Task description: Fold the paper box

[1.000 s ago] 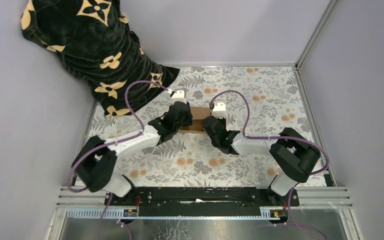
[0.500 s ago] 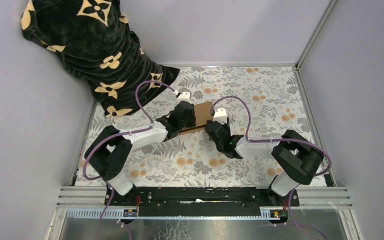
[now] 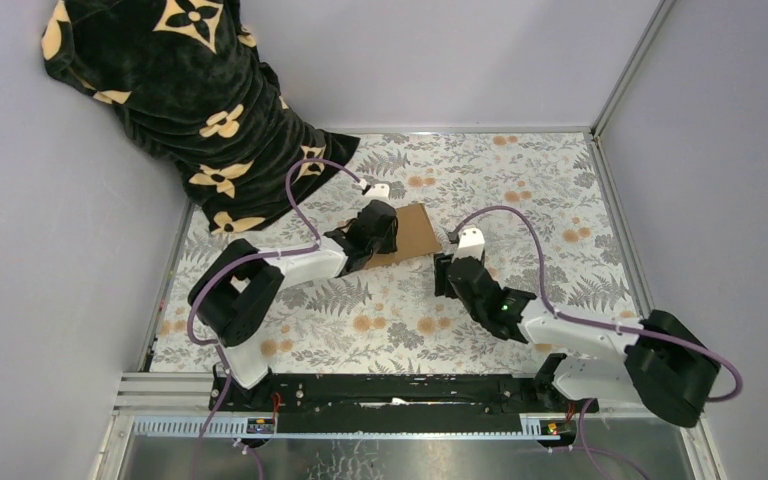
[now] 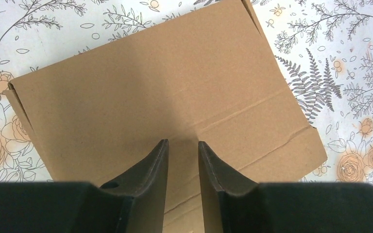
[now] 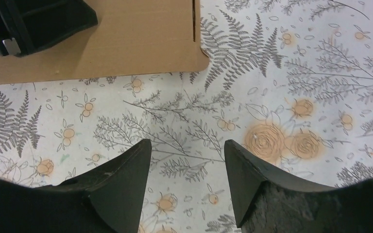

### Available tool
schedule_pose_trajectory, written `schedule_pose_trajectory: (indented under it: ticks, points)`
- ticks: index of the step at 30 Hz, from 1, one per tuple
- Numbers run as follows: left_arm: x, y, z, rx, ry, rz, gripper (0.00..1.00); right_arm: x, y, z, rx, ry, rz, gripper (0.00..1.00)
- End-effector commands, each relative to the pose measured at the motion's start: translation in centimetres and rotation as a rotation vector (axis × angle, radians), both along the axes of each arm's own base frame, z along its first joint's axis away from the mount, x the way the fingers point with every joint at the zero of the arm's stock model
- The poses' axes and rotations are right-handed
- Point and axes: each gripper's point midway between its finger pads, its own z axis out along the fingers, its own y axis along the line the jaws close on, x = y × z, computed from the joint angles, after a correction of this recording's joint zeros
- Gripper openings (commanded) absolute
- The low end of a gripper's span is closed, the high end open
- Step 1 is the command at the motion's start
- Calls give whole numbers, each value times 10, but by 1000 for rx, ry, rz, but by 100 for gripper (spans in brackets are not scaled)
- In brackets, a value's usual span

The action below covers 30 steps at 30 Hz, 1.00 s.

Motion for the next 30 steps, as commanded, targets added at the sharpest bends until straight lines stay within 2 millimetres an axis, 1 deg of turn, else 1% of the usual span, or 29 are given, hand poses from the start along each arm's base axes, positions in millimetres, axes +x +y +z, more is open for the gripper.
schedule_pose_trajectory:
  ticks: [1,5,8,12,14,17,21,27,30]
  points:
    - [3,3,-13,17,2,1,35,-14,-7,12,44,10,5,65]
    - [-1,5,-28,28,33,-3,35,-16,-15,27,48,8,-14,65]
    - [-4,5,-38,28,53,-10,35,-16,-15,36,53,8,-23,66]
    - [-9,2,-46,18,75,-29,35,-18,-19,36,19,30,-30,67]
    - [-10,2,-46,18,74,-36,35,-17,-19,37,15,32,-34,67]
    - [-12,1,-38,6,61,-55,35,-17,-20,37,9,35,-36,68]
    - [-17,-7,-32,-11,67,-116,35,-16,-20,41,0,36,-39,68]
    - [-16,-24,-38,-21,86,-198,35,-11,-27,52,-13,33,-58,71]
    - [-21,-31,-38,-39,102,-244,35,-1,-33,58,8,43,-68,72]
